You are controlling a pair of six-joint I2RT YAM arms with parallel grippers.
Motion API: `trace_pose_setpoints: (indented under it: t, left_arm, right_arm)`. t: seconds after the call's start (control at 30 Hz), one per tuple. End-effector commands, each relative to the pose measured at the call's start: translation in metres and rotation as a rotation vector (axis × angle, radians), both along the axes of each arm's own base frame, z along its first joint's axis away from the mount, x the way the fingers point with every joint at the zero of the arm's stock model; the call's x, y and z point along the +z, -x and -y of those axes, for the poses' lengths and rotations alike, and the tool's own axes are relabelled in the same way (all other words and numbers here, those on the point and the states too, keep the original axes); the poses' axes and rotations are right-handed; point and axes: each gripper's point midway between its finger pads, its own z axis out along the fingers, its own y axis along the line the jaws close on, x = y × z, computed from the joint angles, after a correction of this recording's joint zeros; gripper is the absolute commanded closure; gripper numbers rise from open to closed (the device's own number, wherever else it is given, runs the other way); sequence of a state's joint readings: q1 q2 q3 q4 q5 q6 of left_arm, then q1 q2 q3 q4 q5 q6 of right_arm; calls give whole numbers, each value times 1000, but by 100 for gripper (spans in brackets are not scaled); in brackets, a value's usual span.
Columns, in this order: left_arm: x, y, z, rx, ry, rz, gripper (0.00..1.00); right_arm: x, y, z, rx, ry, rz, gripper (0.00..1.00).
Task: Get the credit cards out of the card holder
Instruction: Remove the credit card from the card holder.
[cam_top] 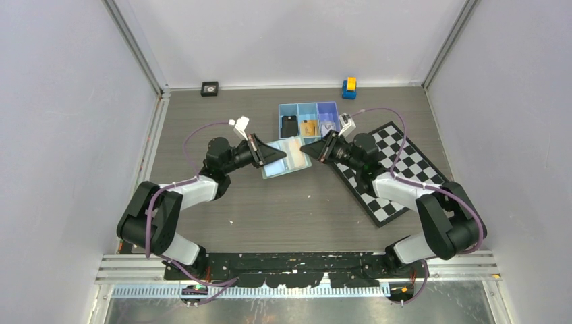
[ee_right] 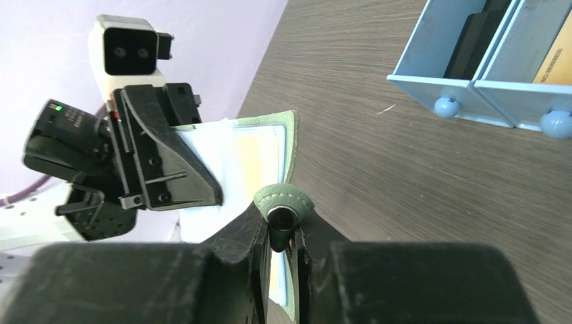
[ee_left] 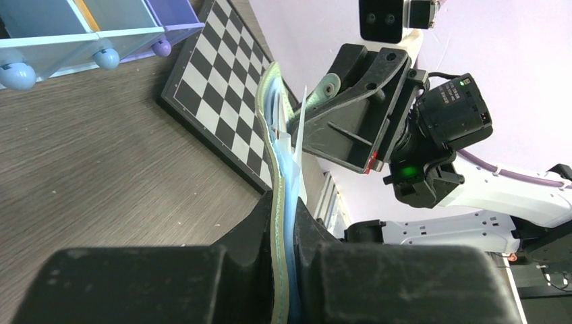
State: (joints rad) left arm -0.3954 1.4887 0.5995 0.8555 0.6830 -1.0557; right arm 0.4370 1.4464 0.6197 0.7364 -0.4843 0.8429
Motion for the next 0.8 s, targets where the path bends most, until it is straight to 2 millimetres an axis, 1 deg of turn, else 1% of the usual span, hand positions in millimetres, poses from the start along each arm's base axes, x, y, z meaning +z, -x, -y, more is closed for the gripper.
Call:
trace_pose_setpoints:
  t: [0.0,0.13,0.33,0.43,0.57,0.63,0.77]
  left_arm:
    - [36,11,8,-75,74,124,100]
    - [35,11,9,-79,77,118,100]
    - [29,7,6,-55,62,102,100]
    - [32,7,3,-41,58,112,100]
    - [32,7,3,-41,58,116,100]
    - [33,7,4,-43,62,116,100]
    - [35,8,4,-47,69,125,100]
  right_arm:
    - [13,20,-26,101,78,86,79]
    - [17,26,-33,143,60,97,73]
    - [28,36,-40,210,-15,119,55]
    - [31,42,-44,251,-60,122,46]
    - [40,47,-50,304,-129,123,43]
    - [39,47,-51,308,-133,120,41]
    - [39,47,-51,306,-128,115,40]
